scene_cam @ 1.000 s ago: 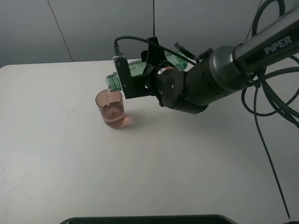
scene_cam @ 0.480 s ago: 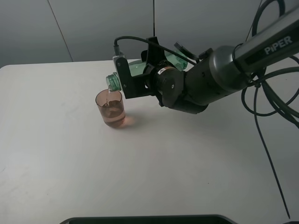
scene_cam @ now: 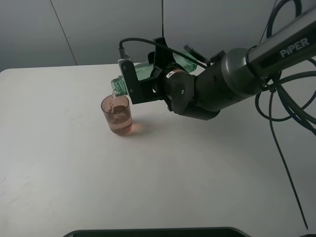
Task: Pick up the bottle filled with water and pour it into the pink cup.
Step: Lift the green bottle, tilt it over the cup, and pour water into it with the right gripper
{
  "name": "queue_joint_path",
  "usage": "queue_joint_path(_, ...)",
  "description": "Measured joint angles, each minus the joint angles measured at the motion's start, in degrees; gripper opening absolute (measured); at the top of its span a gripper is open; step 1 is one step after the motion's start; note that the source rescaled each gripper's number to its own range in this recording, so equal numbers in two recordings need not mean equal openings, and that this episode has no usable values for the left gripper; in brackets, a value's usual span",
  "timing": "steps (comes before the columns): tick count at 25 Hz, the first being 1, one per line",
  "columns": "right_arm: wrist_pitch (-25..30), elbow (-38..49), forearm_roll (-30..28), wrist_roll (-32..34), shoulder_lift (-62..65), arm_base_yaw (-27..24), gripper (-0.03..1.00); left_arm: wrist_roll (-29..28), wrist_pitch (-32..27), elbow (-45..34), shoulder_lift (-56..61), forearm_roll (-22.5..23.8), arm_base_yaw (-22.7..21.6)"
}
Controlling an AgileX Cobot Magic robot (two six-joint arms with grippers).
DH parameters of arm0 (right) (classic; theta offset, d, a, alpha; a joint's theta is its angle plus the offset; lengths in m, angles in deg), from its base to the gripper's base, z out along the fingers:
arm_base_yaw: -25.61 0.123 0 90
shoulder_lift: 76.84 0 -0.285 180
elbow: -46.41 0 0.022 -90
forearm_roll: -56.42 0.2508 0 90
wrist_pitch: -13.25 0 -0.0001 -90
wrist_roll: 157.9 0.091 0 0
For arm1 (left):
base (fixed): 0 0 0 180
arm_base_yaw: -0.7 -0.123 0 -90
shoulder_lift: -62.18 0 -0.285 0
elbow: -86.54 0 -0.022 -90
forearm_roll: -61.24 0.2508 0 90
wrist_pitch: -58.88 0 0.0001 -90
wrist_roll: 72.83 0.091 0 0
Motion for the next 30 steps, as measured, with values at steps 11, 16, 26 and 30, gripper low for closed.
queue_joint_path(11, -0.3, 0.0, 0.0, 0.0, 0.1, 0.0, 0.00, 0.2, 0.0, 0.0, 0.0, 0.0, 0.0)
queue_joint_path(16, -0.3, 0.0, 0.0, 0.0, 0.1, 0.0, 0.00, 0.2, 0.0, 0.0, 0.0, 0.0, 0.0)
queue_joint_path(26, 0.3, -0.1, 2.0, 6.0, 0.1, 0.2, 0.00, 0.2, 0.0, 0.0, 0.0, 0.0, 0.0)
queue_joint_path(30, 0.1, -0.1, 2.1, 13.0, 0.1, 0.2, 0.00, 0.2, 0.0, 0.0, 0.0, 0.0, 0.0)
